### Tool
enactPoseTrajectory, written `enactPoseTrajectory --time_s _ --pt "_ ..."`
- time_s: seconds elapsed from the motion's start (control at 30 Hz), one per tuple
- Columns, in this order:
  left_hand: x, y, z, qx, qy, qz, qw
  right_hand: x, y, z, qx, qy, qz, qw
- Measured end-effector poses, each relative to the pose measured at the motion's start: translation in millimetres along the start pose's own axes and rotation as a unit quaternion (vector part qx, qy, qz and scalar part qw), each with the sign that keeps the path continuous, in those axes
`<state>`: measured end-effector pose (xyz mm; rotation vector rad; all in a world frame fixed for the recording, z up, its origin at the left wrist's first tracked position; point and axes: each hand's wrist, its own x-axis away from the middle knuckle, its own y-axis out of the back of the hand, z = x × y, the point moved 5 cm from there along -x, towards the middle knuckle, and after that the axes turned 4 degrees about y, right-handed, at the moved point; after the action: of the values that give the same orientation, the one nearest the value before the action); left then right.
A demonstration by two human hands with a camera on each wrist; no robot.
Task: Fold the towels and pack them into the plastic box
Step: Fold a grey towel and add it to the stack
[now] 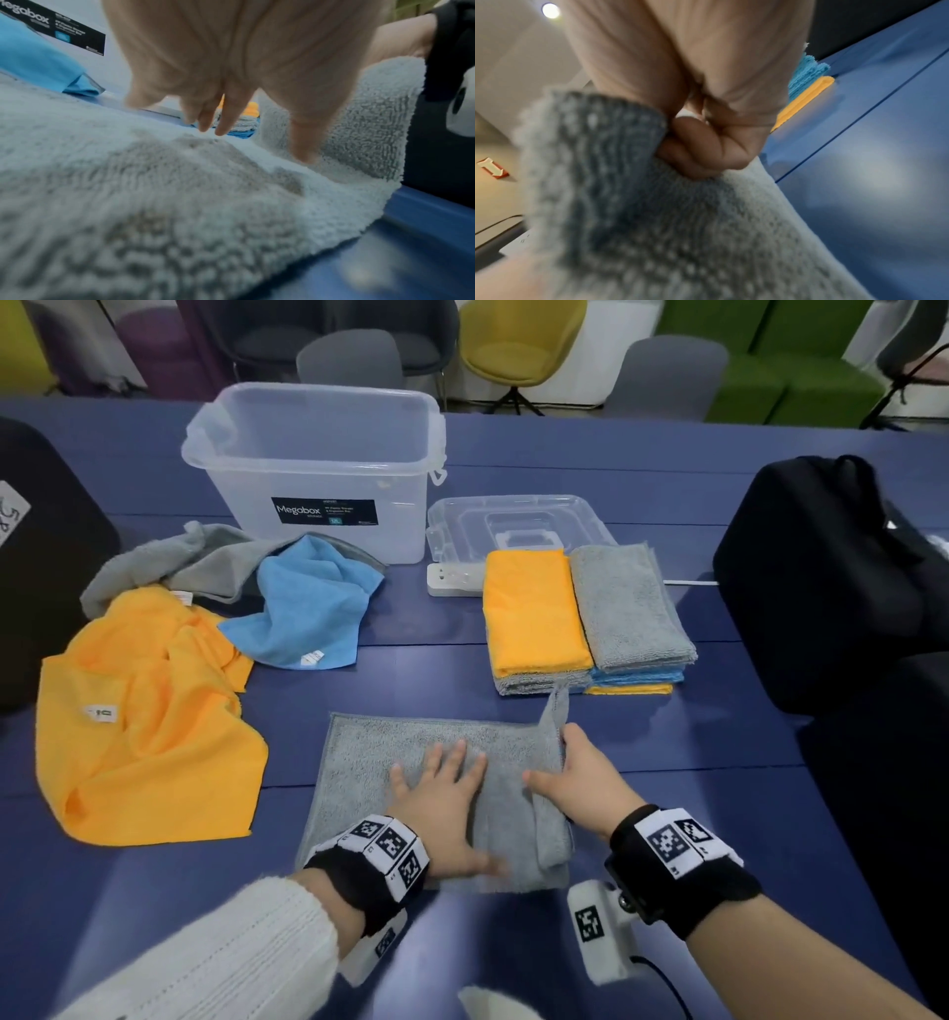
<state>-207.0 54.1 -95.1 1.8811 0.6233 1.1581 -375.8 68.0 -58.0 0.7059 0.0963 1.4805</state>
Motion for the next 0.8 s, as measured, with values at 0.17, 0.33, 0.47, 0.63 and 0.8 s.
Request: enactPoseTrajectory --time_s 0.17,0.33,0.47,0.63,0.8 --pt "6 30 2 0.191 -0.057 -0.196 0.96 8 -16 7 0.065 0.002 0.041 0.997" --pt "-5 24 25 0.412 0.06 -0.204 0.886 3 -42 13 0.107 0.02 0.07 0.992" --pt "-13 15 30 0.482 0.084 -0.153 0.858 -5 -61 10 0.112 0.03 0.097 0.989" --pt "-17 16 31 0.39 0.083 -0.151 0.904 -1 -76 0 -0.022 0.008 0.144 0.989" --pt "-15 22 35 0.367 0.083 -0.16 0.913 -2 -45 6 0.104 0.096 0.039 0.989"
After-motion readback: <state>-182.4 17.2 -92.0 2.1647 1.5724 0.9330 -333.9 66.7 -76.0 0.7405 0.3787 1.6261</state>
